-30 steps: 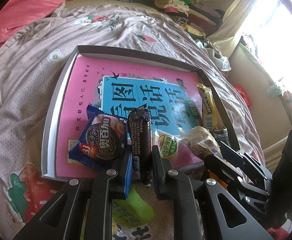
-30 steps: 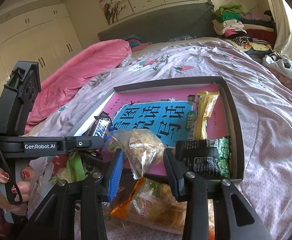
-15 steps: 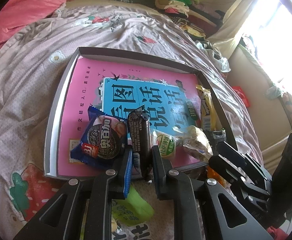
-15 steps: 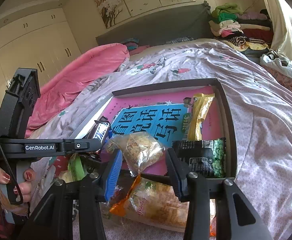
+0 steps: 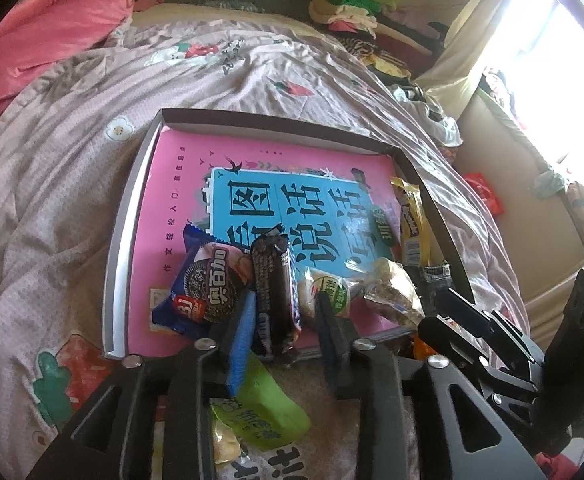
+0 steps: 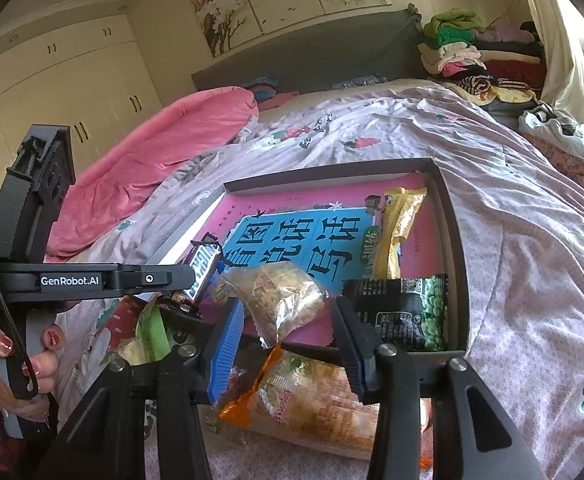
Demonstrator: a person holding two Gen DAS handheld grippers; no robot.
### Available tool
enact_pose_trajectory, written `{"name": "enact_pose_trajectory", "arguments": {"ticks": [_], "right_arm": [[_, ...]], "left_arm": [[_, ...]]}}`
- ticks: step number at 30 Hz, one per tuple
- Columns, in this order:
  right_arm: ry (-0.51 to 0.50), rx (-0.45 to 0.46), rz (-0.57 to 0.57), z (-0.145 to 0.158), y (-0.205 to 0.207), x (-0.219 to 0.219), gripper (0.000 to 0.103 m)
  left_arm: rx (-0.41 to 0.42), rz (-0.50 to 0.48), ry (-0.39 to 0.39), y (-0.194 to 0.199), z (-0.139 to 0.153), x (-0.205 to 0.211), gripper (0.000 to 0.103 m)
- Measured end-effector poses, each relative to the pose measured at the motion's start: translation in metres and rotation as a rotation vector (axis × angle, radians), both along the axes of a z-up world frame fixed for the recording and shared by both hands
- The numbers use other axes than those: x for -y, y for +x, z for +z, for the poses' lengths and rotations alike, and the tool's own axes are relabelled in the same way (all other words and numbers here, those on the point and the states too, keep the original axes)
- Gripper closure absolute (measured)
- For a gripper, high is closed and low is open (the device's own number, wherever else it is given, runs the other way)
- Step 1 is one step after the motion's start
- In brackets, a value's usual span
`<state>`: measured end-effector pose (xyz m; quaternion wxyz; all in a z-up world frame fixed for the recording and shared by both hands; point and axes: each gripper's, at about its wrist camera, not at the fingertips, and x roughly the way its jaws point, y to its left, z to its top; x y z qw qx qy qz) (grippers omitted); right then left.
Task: Organize snacks
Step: 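Lower the Snickers bar into the tray and open the left gripper while the right gripper releases the pastry bag, then withdraw both grippers from the tray toward the snacks on the bed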
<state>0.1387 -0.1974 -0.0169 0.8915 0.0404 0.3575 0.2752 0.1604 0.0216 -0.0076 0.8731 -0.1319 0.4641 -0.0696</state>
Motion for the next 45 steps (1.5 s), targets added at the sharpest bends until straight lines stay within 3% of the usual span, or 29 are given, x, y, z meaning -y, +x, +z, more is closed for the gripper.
{"name": "enact_pose_trajectory", "arguments": {"ticks": [2, 20, 29, 45], "right_arm": [[-0.001, -0.005, -0.007, -0.001, 0.000, 0.001, 0.053], [0.002, 0.002, -0.039, 0.003, 0.001, 0.006, 0.047], [0.002, 0.019, -0.069, 0.008, -0.001, 0.013, 0.041], [0.024, 0.067, -0.181, 0.025, -0.007, 0.039, 0.036]], "left_arm": [[0.005, 0.002, 0.003, 0.000, 0.001, -0.001, 0.060], [0.017, 0.013, 0.013, -0.002, 0.009, -0.003, 0.045], [0.046, 0.011, -0.005, -0.008, 0.018, -0.003, 0.029], [0.070, 0.047, -0.027, -0.022, 0.033, -0.022, 0.028]]}}
